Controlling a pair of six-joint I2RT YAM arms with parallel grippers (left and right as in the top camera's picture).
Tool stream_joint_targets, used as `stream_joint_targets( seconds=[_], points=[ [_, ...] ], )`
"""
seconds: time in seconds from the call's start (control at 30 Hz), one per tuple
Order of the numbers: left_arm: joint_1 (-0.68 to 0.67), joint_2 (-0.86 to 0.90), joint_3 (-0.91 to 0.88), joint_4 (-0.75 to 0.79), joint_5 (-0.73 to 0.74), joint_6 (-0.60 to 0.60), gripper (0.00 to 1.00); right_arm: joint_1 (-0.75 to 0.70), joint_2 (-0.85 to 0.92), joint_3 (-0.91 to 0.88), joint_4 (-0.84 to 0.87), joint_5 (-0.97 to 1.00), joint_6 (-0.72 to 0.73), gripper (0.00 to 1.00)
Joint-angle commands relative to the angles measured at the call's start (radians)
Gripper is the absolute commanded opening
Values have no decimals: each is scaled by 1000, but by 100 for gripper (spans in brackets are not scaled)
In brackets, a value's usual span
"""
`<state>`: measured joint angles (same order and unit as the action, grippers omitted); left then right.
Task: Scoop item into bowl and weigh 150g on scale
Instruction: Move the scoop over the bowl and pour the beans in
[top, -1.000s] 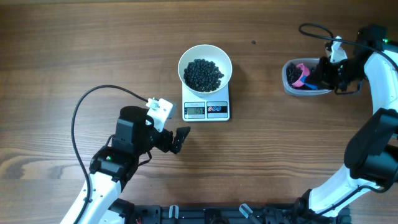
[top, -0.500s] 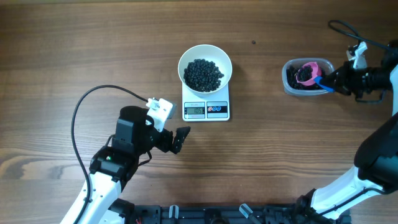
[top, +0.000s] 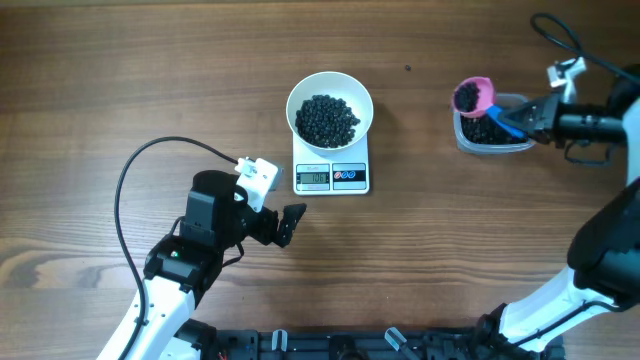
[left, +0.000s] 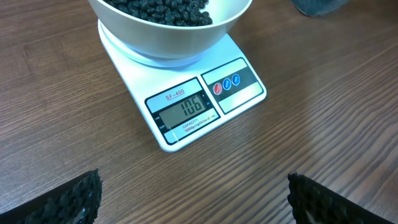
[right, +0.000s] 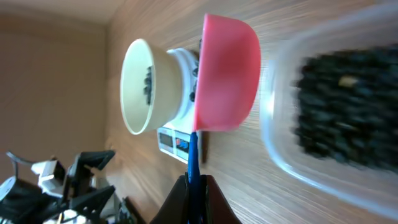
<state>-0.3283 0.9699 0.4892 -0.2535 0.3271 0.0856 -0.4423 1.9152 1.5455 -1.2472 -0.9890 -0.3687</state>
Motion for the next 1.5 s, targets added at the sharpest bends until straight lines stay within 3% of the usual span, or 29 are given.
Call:
stream_joint_targets(
  seconds=[0.0, 0.23, 0.5, 0.87, 1.2, 1.47],
  points=[
    [-2, -1, 19, 2, -3, 12, 100, 102, 21, -1, 41, -68, 27, 4],
    [-2, -1, 19, 2, -3, 12, 100, 341, 20, 18, 287, -65, 238, 4],
    [-2, -1, 19, 2, -3, 12, 100, 555, 18, 145, 299, 143, 301, 4],
    [-2, -1, 19, 2, -3, 11, 100, 813, -115, 145, 328, 756, 288, 4],
    [-2, -1, 19, 2, -3, 11, 100, 1059, -129, 145, 365, 1262, 157, 4],
    [-2, -1, 19, 2, -3, 12, 100, 1071, -129, 145, 372, 1279, 163, 4]
  ],
)
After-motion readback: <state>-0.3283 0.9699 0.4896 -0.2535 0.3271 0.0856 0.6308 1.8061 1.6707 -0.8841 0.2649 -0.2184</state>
